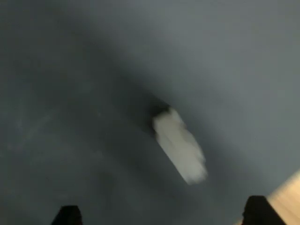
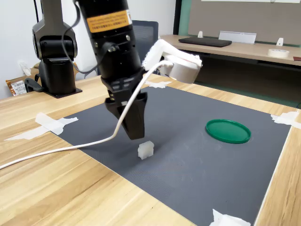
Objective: Grasp a white terminal and put it in the green lid.
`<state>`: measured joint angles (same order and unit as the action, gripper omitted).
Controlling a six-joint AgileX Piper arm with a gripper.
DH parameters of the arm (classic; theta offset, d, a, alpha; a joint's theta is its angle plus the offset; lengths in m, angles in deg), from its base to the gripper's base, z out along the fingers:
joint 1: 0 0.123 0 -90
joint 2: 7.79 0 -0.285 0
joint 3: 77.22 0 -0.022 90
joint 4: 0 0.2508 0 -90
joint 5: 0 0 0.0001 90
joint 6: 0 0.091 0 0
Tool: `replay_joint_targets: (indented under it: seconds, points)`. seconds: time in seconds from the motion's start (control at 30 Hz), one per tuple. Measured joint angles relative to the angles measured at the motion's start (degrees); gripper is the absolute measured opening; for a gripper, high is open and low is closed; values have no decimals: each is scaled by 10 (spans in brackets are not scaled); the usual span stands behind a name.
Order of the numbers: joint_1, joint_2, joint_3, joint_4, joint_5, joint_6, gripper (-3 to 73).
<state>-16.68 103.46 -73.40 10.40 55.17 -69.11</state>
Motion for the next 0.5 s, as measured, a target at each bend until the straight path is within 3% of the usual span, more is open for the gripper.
replay_joint_targets:
  seconds: [0.17,0.5]
  points:
    - [30,22,0,-33,-18,43,661]
    - [33,53,-7,-40,-45,59,661]
